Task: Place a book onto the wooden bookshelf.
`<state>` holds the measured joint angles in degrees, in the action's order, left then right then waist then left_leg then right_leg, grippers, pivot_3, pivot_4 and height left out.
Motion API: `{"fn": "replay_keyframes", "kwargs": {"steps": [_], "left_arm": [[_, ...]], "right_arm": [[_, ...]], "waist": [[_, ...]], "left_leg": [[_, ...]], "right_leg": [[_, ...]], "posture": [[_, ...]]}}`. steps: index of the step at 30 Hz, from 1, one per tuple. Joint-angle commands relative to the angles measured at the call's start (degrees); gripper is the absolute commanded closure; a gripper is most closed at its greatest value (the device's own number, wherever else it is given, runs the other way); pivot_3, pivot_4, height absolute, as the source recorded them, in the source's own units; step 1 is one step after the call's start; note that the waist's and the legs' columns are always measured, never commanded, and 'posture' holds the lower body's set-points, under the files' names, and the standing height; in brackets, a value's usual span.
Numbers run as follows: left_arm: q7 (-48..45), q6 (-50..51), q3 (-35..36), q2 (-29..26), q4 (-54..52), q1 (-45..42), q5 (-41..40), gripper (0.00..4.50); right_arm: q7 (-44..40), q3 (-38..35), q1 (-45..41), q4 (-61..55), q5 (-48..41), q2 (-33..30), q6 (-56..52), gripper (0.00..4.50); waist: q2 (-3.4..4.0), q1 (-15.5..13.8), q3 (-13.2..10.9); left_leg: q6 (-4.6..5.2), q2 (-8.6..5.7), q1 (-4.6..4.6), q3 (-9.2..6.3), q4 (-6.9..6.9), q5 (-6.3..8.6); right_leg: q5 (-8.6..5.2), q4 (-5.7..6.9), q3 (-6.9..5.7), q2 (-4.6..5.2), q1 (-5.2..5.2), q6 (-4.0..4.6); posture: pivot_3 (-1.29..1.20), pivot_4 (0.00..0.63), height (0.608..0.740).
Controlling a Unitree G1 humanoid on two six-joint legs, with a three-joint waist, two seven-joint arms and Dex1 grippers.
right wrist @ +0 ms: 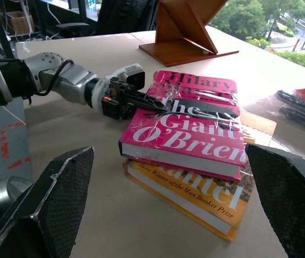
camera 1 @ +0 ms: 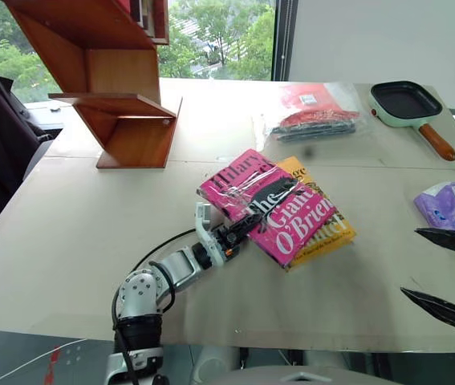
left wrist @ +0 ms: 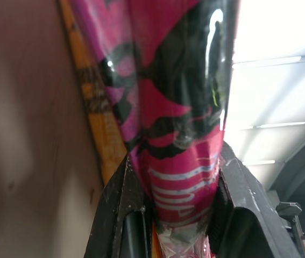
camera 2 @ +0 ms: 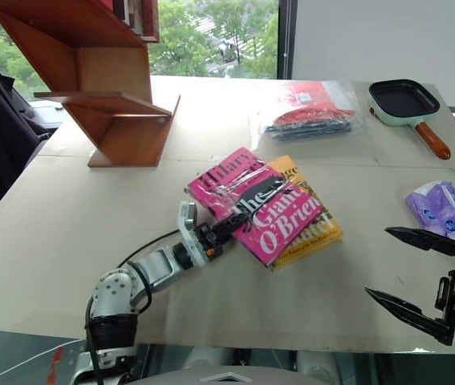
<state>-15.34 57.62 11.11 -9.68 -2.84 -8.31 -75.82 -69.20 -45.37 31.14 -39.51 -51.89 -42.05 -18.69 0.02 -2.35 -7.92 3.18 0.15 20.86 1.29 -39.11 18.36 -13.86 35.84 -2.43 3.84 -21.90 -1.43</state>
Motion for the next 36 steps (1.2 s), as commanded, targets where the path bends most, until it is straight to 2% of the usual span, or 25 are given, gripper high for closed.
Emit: {"fn": "replay_keyframes", "kwargs": {"steps": [1,6,7,10,15,18,22,24,30,36], "left_arm": [[-6.7,-6.2,1.2,-4.1,-9.6,-2.7,4.9,3.86],[-12.1,-12.2,3.4,-12.6,-19.1,-13.1,8.8,3.86],[-10.8,-12.3,4.1,-13.7,-19.6,-16.3,7.9,3.86],[-10.6,-13.7,2.3,-20.6,-22.0,-25.5,15.1,3.86],[-18.5,-22.3,-8.8,-39.4,-26.2,-29.6,40.2,3.86],[-19.9,-25.0,-11.4,-43.6,-26.4,-29.9,47.1,3.86],[-16.7,-33.5,-5.9,-60.7,-23.9,-26.1,69.6,3.86],[-15.8,-38.2,-2.2,-65.4,-22.0,-22.0,76.9,3.86],[-18.9,-43.5,5.4,-69.3,-19.5,-14.6,85.3,3.86],[-22.3,-44.2,13.7,-68.6,-17.3,-8.6,90.8,3.86]], "right_arm": [[1.0,0.2,-2.2,1.5,-2.0,-1.3,-0.6,0.00],[1.0,2.2,-10.4,7.7,-4.8,-4.4,-2.2,0.00],[0.8,2.7,-12.5,9.4,-4.9,-5.1,-2.3,0.00],[-0.3,4.7,-20.4,16.0,-4.7,-7.8,-2.5,0.00],[-2.9,8.7,-31.8,25.4,-4.5,-9.4,-2.5,0.00],[-4.2,10.5,-35.1,28.2,-3.2,-9.1,-1.9,0.00],[-4.0,16.0,-44.4,33.6,-2.0,-6.0,-1.1,0.00],[-4.9,18.2,-47.8,36.5,-1.0,-4.9,-1.0,0.00],[-6.3,21.7,-55.0,43.1,0.2,-2.4,-1.6,0.00],[-6.9,22.9,-58.1,44.9,0.2,-0.4,-2.7,0.00]], "waist": [[-0.27,0.1,-0.2],[-0.45,0.1,-0.3],[-0.43,0.0,-0.3],[-0.66,0.1,-0.6],[-0.62,0.7,-0.8],[-0.53,0.9,-1.0],[-0.84,1.9,-1.6],[-0.78,2.0,-1.7],[-0.71,0.6,-1.8],[-0.67,0.7,-1.8]], "left_leg": [[-0.04,0.01,0.10,-0.01,0.01,-0.02],[-0.10,0.00,0.92,0.00,-0.15,-0.08],[-0.10,-0.01,0.90,0.00,-0.22,-0.08],[-0.10,-0.08,0.93,-0.03,-0.22,-0.08],[-0.20,-0.08,0.89,-0.01,-0.05,-0.14],[-0.23,-0.08,0.91,-0.02,-0.10,-0.16],[-0.26,0.00,0.90,-0.06,-0.07,-0.17],[-0.28,0.02,0.84,-0.01,-0.04,-0.18],[-0.27,-0.01,1.06,-0.05,-0.09,-0.18],[-0.27,0.00,1.13,0.00,-0.10,-0.18]], "right_leg": [[0.00,0.00,0.00,-0.03,-0.12,0.01],[0.04,0.02,-0.01,-0.06,-0.86,0.00],[0.04,0.02,-0.02,-0.10,-0.82,-0.01],[0.15,-0.03,-0.07,-0.15,-0.81,-0.22],[0.09,-0.12,-0.01,-0.38,-0.81,-0.33],[0.06,-0.03,-0.02,-0.64,-0.83,-0.39],[0.07,0.02,0.03,-0.69,-0.85,-0.39],[0.08,0.01,0.16,-0.72,-0.86,-0.39],[0.07,-0.02,-0.10,-0.59,-0.95,-0.41],[0.08,0.05,-0.08,-0.63,-1.07,-0.41]], "posture": [[0.00,0.150,0.740],[0.00,0.150,0.740],[0.00,0.150,0.740],[0.00,0.150,0.740],[0.00,0.150,0.740],[0.00,0.150,0.740],[0.00,0.150,0.740],[0.00,0.150,0.740],[0.00,0.150,0.740],[0.00,0.150,0.740]]}}
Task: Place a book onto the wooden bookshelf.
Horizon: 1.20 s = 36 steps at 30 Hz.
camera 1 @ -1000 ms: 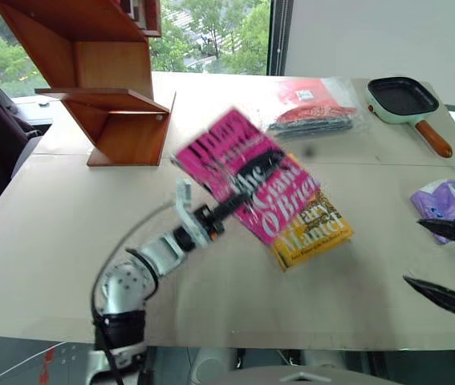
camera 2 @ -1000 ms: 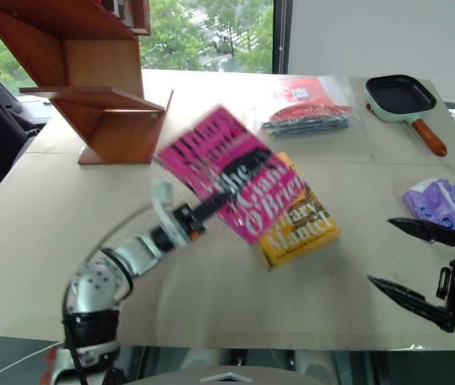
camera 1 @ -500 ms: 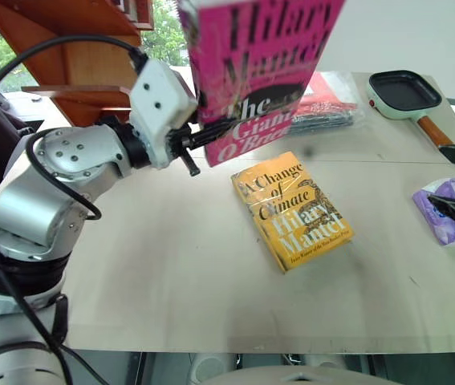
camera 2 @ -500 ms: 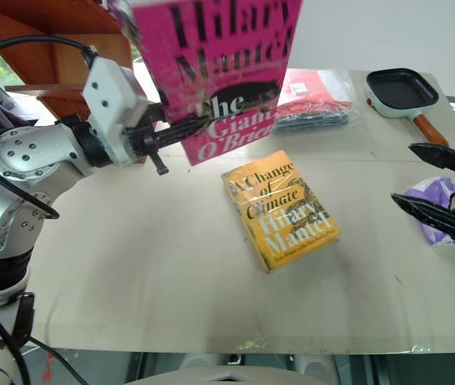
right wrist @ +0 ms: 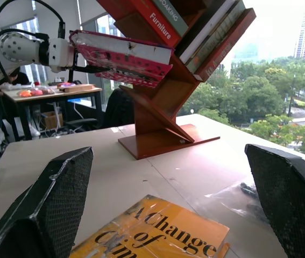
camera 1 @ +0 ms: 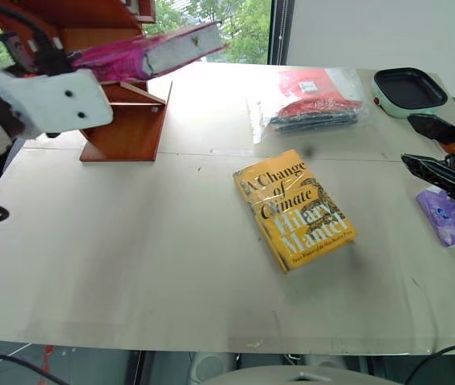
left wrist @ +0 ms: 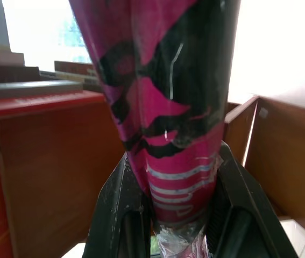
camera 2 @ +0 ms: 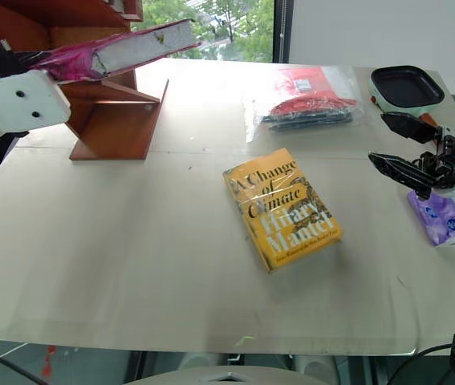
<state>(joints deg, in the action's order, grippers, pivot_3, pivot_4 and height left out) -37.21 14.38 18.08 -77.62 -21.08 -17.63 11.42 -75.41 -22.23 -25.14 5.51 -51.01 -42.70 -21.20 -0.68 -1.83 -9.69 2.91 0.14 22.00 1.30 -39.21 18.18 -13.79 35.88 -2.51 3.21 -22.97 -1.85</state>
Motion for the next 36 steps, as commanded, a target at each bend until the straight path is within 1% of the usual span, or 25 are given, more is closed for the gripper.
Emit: {"fn": "replay_keyframes", "kwargs": {"steps": [1,5,10,15,17,19,22,26,29,33,35,36], "left_arm": [[-0.6,-1.8,8.0,-0.4,1.7,1.6,4.3,3.86],[-2.3,-3.0,9.8,0.1,4.8,3.3,4.6,3.86],[-0.9,-6.1,5.5,-2.1,10.9,0.4,6.1,3.86],[-0.4,-9.5,-2.1,-4.0,17.8,-6.4,7.4,3.86],[-3.2,-9.3,-5.6,-3.9,20.8,-9.8,6.4,3.86],[-5.5,-10.1,-9.5,-4.7,24.3,-13.8,7.4,3.86],[-7.5,-11.7,-13.4,-4.7,27.9,-18.8,8.5,3.86],[-10.1,-14.8,-19.5,-3.2,33.4,-27.3,11.6,3.86],[-10.3,-16.2,-21.9,-2.0,34.8,-31.1,14.1,3.86],[-9.2,-16.8,-23.2,-1.5,38.2,-35.5,17.1,3.86],[-8.7,-16.3,-23.4,-1.6,40.1,-36.8,18.2,2.87],[-8.3,-16.3,-23.5,-1.5,40.8,-37.3,18.5,2.65]], "right_arm": [[-1.0,0.1,-2.1,0.0,-0.5,0.6,-0.2,0.00],[-1.8,1.0,-2.9,0.4,-0.1,1.2,-0.6,0.00],[-2.1,1.5,-2.9,0.3,1.0,1.9,-0.1,0.00],[-1.8,1.2,-2.7,-0.5,1.3,2.4,-0.2,0.00],[-1.1,1.0,-2.4,-1.2,1.4,2.7,-0.1,0.00],[-0.3,0.8,-2.3,-2.3,0.9,2.8,-0.7,0.00],[0.6,0.5,-2.2,-3.2,0.3,2.9,-1.4,0.00],[1.0,0.4,-1.5,-3.6,1.2,2.7,-0.7,0.00],[2.0,-0.1,-0.1,-5.0,1.2,3.2,-0.2,0.00],[3.2,-0.8,1.8,-7.2,0.5,3.5,-0.2,0.00],[3.5,-1.1,2.7,-7.9,0.4,3.5,-0.2,0.00],[3.7,-1.2,3.0,-8.1,0.4,3.5,-0.2,0.00]], "waist": [[0.03,0.4,0.0],[0.03,1.0,0.0],[0.03,1.0,0.0],[0.01,1.0,0.0],[0.00,1.0,0.0],[0.00,1.0,0.0],[-0.06,1.1,0.0],[-0.12,1.0,0.1],[-0.15,1.0,0.1],[-0.21,1.1,0.1],[-0.22,1.1,0.1],[-0.22,1.2,0.1]], "left_leg": [[0.00,0.00,-0.01,0.01,0.00,0.00],[0.00,0.01,-0.03,0.00,0.00,0.00],[0.01,0.01,-0.01,-0.01,0.00,0.00],[0.02,-0.01,0.02,0.03,-0.01,0.01],[0.02,-0.03,0.01,0.08,-0.02,0.01],[0.02,-0.03,0.01,0.14,-0.02,0.01],[0.02,-0.03,0.05,0.27,-0.06,0.01],[0.03,-0.03,0.06,0.38,-0.12,0.00],[0.03,-0.03,0.07,0.40,-0.14,0.00],[0.03,-0.02,0.11,0.40,-0.21,0.00],[0.03,-0.02,0.10,0.42,-0.21,0.00],[0.03,-0.02,0.10,0.42,-0.22,0.00]], "right_leg": [[0.00,0.02,0.00,-0.01,0.00,0.00],[0.00,0.05,0.01,0.01,0.00,0.00],[0.01,0.12,0.01,0.19,-0.04,0.00],[0.02,0.24,0.03,0.17,-0.09,-0.01],[0.02,0.51,0.06,0.11,-0.13,-0.01],[0.02,0.58,0.06,-0.02,-0.19,-0.01],[0.01,0.76,0.09,-0.06,-0.36,-0.01],[0.01,0.84,0.16,-0.09,-0.42,-0.01],[0.01,0.85,0.16,-0.09,-0.44,-0.01],[0.01,0.86,0.16,-0.09,-0.45,-0.02],[0.01,0.86,0.17,-0.09,-0.45,-0.02],[0.01,0.86,0.17,-0.10,-0.45,-0.02]], "posture": [[0.00,0.150,0.740],[0.00,0.150,0.740],[0.00,0.150,0.740],[0.00,0.150,0.740],[0.00,0.150,0.740],[0.00,0.150,0.740],[0.00,0.150,0.740],[0.00,0.150,0.740],[0.00,0.150,0.740],[0.00,0.150,0.740],[0.00,0.150,0.740],[0.00,0.150,0.740]]}}
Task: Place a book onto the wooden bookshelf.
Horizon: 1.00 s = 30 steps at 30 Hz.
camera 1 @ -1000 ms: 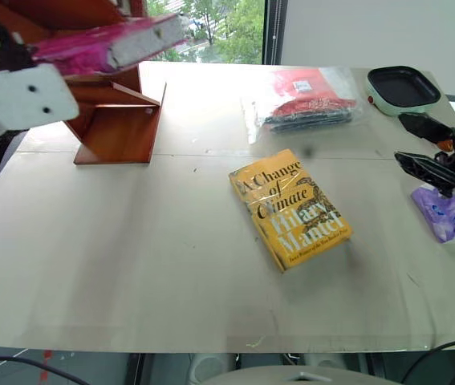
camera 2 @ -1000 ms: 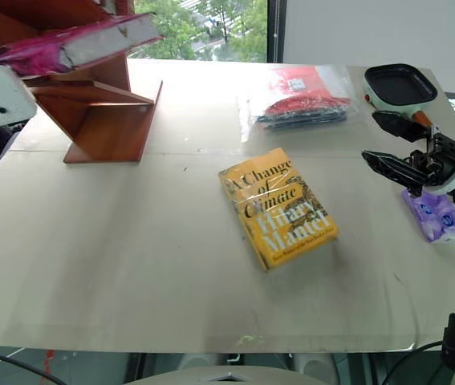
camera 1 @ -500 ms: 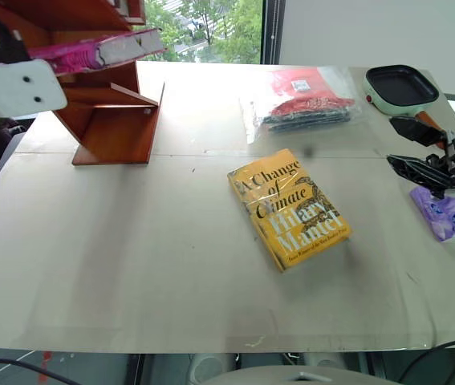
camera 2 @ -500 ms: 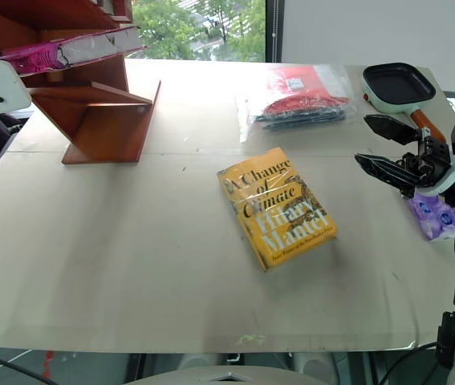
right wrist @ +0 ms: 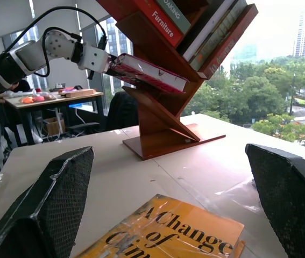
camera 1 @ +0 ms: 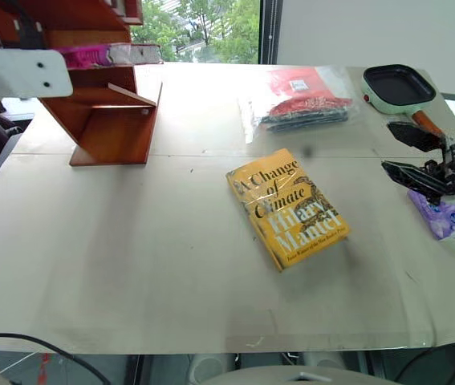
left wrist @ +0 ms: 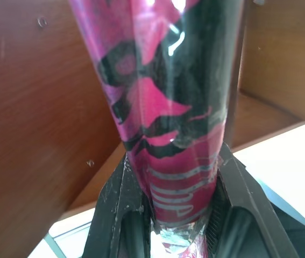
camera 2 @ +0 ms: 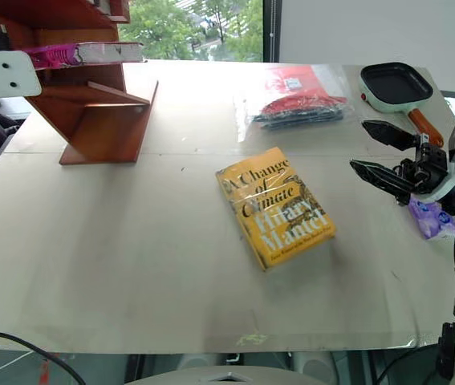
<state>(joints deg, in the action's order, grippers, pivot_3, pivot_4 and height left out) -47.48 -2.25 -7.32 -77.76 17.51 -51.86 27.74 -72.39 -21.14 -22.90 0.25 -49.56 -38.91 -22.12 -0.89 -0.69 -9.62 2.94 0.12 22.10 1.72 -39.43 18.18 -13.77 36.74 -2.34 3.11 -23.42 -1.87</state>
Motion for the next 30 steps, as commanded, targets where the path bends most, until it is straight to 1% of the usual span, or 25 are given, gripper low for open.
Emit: {"fn": "replay_keyframes", "kwargs": {"steps": [1,4,6,7,11,14,16,18,21,22,24,28,29,30], "left_arm": [[2.1,0.2,1.9,-1.4,2.6,-3.3,2.5,2.25],[2.5,2.5,2.8,-1.6,2.5,-3.1,3.0,1.04],[2.1,5.9,4.6,-2.5,1.6,-0.7,2.6,0.20],[1.9,7.3,5.4,-2.8,1.1,0.4,2.3,0.04],[-1.9,14.2,11.1,-3.2,-5.2,9.2,-1.2,0.04],[-6.4,21.3,17.4,-2.0,-13.9,17.6,-4.8,0.04],[-8.5,25.3,21.3,-0.8,-20.0,21.7,-6.9,0.04],[-8.3,27.3,24.5,0.3,-24.6,23.8,-7.8,0.04],[-6.1,28.4,27.3,3.9,-29.7,23.2,-11.3,0.04],[-5.5,28.0,27.7,6.2,-31.4,22.1,-13.9,0.04],[-3.7,30.5,28.6,12.2,-34.8,18.3,-20.0,0.04],[-0.3,36.5,31.6,22.0,-39.1,12.1,-29.9,0.04],[1.4,37.7,32.9,26.3,-40.1,10.9,-33.7,0.04],[2.9,38.6,33.8,29.5,-41.0,10.6,-36.4,0.04]], "right_arm": [[0.8,-2.5,1.0,-3.0,-1.1,-0.4,0.7,0.00],[1.2,-3.0,1.7,-3.5,-1.4,-0.7,0.7,0.00],[1.4,-3.2,2.2,-3.9,-1.5,-0.7,0.7,0.00],[1.5,-3.3,2.4,-4.0,-1.6,-0.7,0.7,0.00],[1.6,-3.1,2.3,-3.9,-1.5,-0.6,0.6,0.00],[1.4,-3.0,2.1,-3.5,-1.5,-0.7,0.5,0.00],[1.3,-2.9,1.8,-3.1,-1.4,-0.8,0.3,0.00],[1.0,-2.7,1.6,-2.8,-1.3,-0.9,0.2,0.00],[0.6,-2.2,1.3,-2.2,-1.0,-0.8,0.2,0.00],[0.6,-1.9,1.1,-2.0,-0.8,-0.8,0.3,0.00],[0.5,-1.6,0.5,-1.6,-0.5,-0.8,0.3,0.00],[0.0,-1.5,-0.1,-1.2,-0.4,-1.6,0.0,0.00],[-0.1,-1.5,-0.3,-1.0,-0.2,-1.9,-0.1,0.00],[-0.2,-1.6,-0.3,-0.9,-0.2,-2.1,0.0,0.00]], "waist": [[-0.02,0.1,0.0],[-0.02,0.0,0.0],[-0.03,0.0,0.0],[-0.03,0.0,0.0],[-0.05,0.1,0.0],[-0.07,-0.1,0.0],[-0.07,-0.2,0.0],[-0.10,-0.2,0.1],[-0.11,-0.2,0.1],[-0.11,-0.2,0.1],[-0.11,-0.2,0.1],[-0.21,-0.1,0.1],[-0.19,-0.1,0.1],[-0.18,-0.1,0.2]], "left_leg": [[0.00,0.00,-0.01,0.01,0.00,0.00],[0.00,0.00,-0.05,0.07,0.00,0.00],[0.00,0.01,-0.05,0.06,-0.01,0.00],[0.00,0.02,-0.07,0.07,-0.01,0.00],[0.00,0.03,-0.08,0.10,-0.02,0.00],[0.00,0.06,-0.06,0.10,-0.03,0.00],[0.00,0.06,-0.05,0.08,-0.03,0.00],[0.00,0.06,-0.05,0.06,-0.04,0.00],[0.00,0.06,-0.07,0.06,-0.04,0.00],[0.00,0.06,-0.08,0.06,-0.05,0.00],[0.00,0.06,-0.10,0.06,-0.05,0.00],[0.00,0.06,-0.09,0.04,-0.28,0.00],[0.00,0.08,-0.04,0.02,-0.43,0.00],[0.00,0.08,-0.04,0.02,-0.50,0.00]], "right_leg": [[0.00,0.00,0.01,0.00,0.00,0.00],[0.00,0.03,0.05,0.01,0.00,0.00],[0.00,0.04,0.04,0.01,0.00,0.00],[0.00,0.06,0.07,0.01,0.00,0.00],[0.00,0.08,0.11,0.01,0.00,0.00],[0.00,0.07,0.11,0.03,-0.01,0.00],[0.00,0.07,0.08,0.04,-0.01,0.00],[0.00,0.07,0.07,0.06,0.00,0.00],[0.00,0.08,0.11,0.06,0.00,0.00],[0.00,0.08,0.12,0.06,0.00,0.00],[0.00,0.09,0.17,0.07,0.00,0.01],[0.01,0.25,0.32,0.09,0.03,0.01],[0.01,0.27,0.33,0.10,0.03,0.01],[0.01,0.36,0.38,0.09,0.04,0.01]], "posture": [[0.00,0.150,0.740],[0.00,0.150,0.740],[0.00,0.150,0.740],[0.00,0.150,0.740],[0.00,0.150,0.740],[0.00,0.150,0.740],[0.00,0.150,0.740],[0.00,0.150,0.740],[0.00,0.150,0.740],[0.00,0.150,0.740],[0.00,0.150,0.740],[0.00,0.150,0.740],[0.00,0.150,0.740],[0.00,0.150,0.740]]}}
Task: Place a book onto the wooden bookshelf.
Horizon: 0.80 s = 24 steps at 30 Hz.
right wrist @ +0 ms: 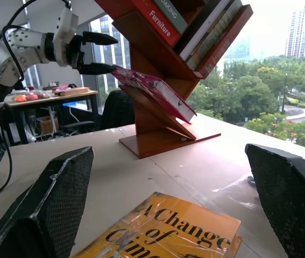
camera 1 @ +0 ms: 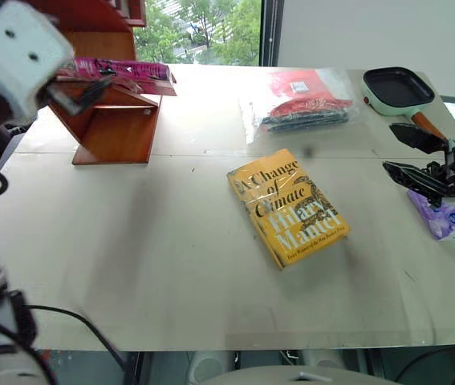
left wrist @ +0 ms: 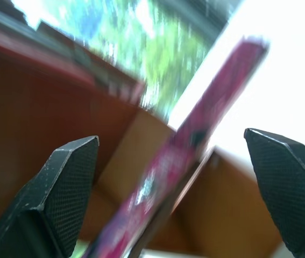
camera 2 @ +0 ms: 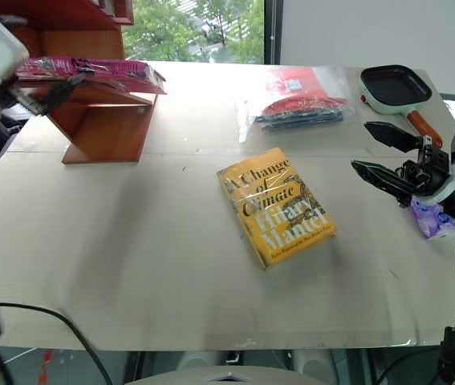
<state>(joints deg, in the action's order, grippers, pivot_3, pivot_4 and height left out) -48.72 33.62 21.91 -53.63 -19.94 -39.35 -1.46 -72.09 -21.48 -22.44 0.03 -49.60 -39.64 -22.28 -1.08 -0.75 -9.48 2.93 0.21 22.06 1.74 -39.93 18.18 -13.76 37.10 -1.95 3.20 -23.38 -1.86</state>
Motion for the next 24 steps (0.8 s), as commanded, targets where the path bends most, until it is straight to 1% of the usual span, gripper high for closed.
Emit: {"fn": "replay_keyframes", "kwargs": {"steps": [1,3,4,6,7,8,9,10,11,12,14,15,17,20,24], "left_arm": [[5.3,3.4,4.7,8.2,-4.4,-1.3,-9.0,0.04],[6.7,3.7,3.1,12.8,-6.1,1.4,-11.6,0.04],[9.1,3.1,2.4,17.0,-6.5,2.2,-13.1,0.27],[14.1,-2.4,-2.7,27.3,-5.2,6.2,-13.2,0.83],[15.8,-5.0,-4.7,30.8,-4.5,7.5,-12.6,1.31],[16.8,-11.0,-9.0,32.9,-2.1,8.9,-9.0,1.81],[17.9,-15.6,-11.3,35.2,-0.1,9.3,-7.2,2.26],[20.2,-19.2,-12.3,38.6,2.4,8.9,-6.9,2.71],[22.2,-22.6,-13.8,40.6,5.1,8.6,-5.6,3.07],[23.5,-24.5,-14.5,41.9,6.9,8.3,-5.0,3.52],[28.3,-30.9,-15.6,44.9,14.7,6.4,-2.3,4.32],[31.1,-33.5,-15.4,46.1,18.9,4.9,-1.3,4.47],[36.2,-37.1,-15.2,46.6,27.4,1.0,1.3,4.47],[39.0,-41.8,-14.8,46.0,38.6,-4.8,2.0,4.47],[42.5,-47.6,-13.3,43.6,49.3,-10.6,2.2,4.47]], "right_arm": [[-0.5,-1.3,-0.8,-0.5,-0.1,-1.6,0.2,0.00],[-0.7,-1.3,-0.7,-0.5,0.1,-2.1,0.3,0.00],[-0.6,-1.4,-0.7,-0.6,0.0,-2.2,0.3,0.00],[-0.2,-1.8,-0.2,-1.0,-0.1,-2.6,0.2,0.00],[0.0,-2.0,0.0,-1.2,-0.1,-2.7,0.2,0.00],[0.1,-2.2,0.4,-1.5,-0.3,-2.8,0.2,0.00],[0.2,-2.4,0.7,-1.7,-0.5,-2.9,0.2,0.00],[0.4,-2.6,0.9,-2.1,-0.7,-2.9,0.0,0.00],[0.6,-2.7,1.1,-2.5,-0.9,-3.0,-0.2,0.00],[0.8,-2.8,1.2,-2.8,-1.1,-3.1,-0.3,0.00],[1.1,-3.1,1.8,-3.3,-1.2,-3.3,-0.4,0.00],[1.1,-3.3,2.3,-3.6,-1.1,-3.4,-0.4,0.00],[1.6,-3.8,3.4,-4.0,-0.9,-3.4,-0.3,0.00],[2.4,-4.1,4.5,-4.6,-0.7,-3.1,0.1,0.00],[3.2,-4.3,5.0,-5.1,-0.7,-2.6,0.8,0.00]], "waist": [[0.01,0.0,0.0],[-0.01,0.1,0.1],[0.06,0.0,0.1],[0.10,-0.2,0.2],[0.08,-0.4,0.2],[-0.02,-0.5,0.2],[-0.08,-0.6,0.2],[-0.09,-0.8,0.2],[-0.09,-0.8,0.2],[-0.10,-0.8,0.3],[-0.04,-0.8,0.3],[-0.04,-0.8,0.3],[-0.06,-0.8,0.3],[-0.07,-0.7,0.3],[-0.07,-0.5,0.3]], "left_leg": [[0.00,0.00,0.01,0.01,-0.08,0.00],[0.00,0.02,0.00,0.00,-0.16,0.00],[0.00,0.03,0.00,-0.02,-0.17,0.00],[0.00,0.01,-0.08,0.00,-0.21,0.00],[0.01,0.00,-0.09,-0.02,-0.23,0.01],[0.02,-0.02,-0.10,-0.06,-0.25,0.01],[0.03,-0.04,-0.09,-0.10,-0.26,0.02],[0.03,-0.06,-0.07,-0.16,-0.26,0.02],[0.03,-0.09,-0.09,-0.18,-0.27,0.02],[0.03,-0.09,-0.09,-0.18,-0.27,0.02],[0.03,-0.09,-0.12,-0.17,-0.27,0.02],[0.03,-0.09,-0.14,-0.17,-0.27,0.02],[0.03,-0.10,-0.15,-0.16,-0.26,0.02],[0.05,-0.11,-0.13,-0.15,-0.26,0.03],[0.07,-0.12,-0.08,-0.14,-0.27,0.04]], "right_leg": [[0.00,-0.02,0.03,0.01,0.00,0.00],[0.00,-0.04,0.11,0.08,0.03,0.00],[0.01,-0.04,0.09,0.06,0.05,-0.02],[0.02,-0.13,0.13,0.14,0.14,-0.04],[0.03,-0.14,0.07,0.17,0.17,-0.04],[0.03,-0.14,0.02,0.23,0.22,-0.04],[0.04,-0.13,-0.01,0.25,0.22,-0.05],[0.06,-0.14,-0.06,0.25,0.23,-0.05],[0.08,-0.12,-0.07,0.28,0.23,-0.05],[0.09,-0.12,-0.06,0.28,0.22,-0.05],[0.10,-0.12,-0.03,0.28,0.22,-0.04],[0.10,-0.11,-0.02,0.28,0.23,-0.04],[0.10,-0.10,-0.03,0.27,0.23,-0.04],[0.10,-0.11,-0.04,0.26,0.23,-0.05],[0.10,-0.15,-0.07,0.26,0.22,-0.05]], "posture": [[0.00,0.150,0.740],[0.00,0.150,0.740],[0.00,0.150,0.740],[0.00,0.150,0.740],[0.00,0.150,0.740],[0.00,0.150,0.740],[0.00,0.150,0.740],[0.00,0.150,0.740],[0.00,0.150,0.740],[0.00,0.150,0.740],[0.00,0.150,0.740],[0.00,0.150,0.740],[0.00,0.150,0.740],[0.00,0.150,0.740],[0.00,0.150,0.740]]}}
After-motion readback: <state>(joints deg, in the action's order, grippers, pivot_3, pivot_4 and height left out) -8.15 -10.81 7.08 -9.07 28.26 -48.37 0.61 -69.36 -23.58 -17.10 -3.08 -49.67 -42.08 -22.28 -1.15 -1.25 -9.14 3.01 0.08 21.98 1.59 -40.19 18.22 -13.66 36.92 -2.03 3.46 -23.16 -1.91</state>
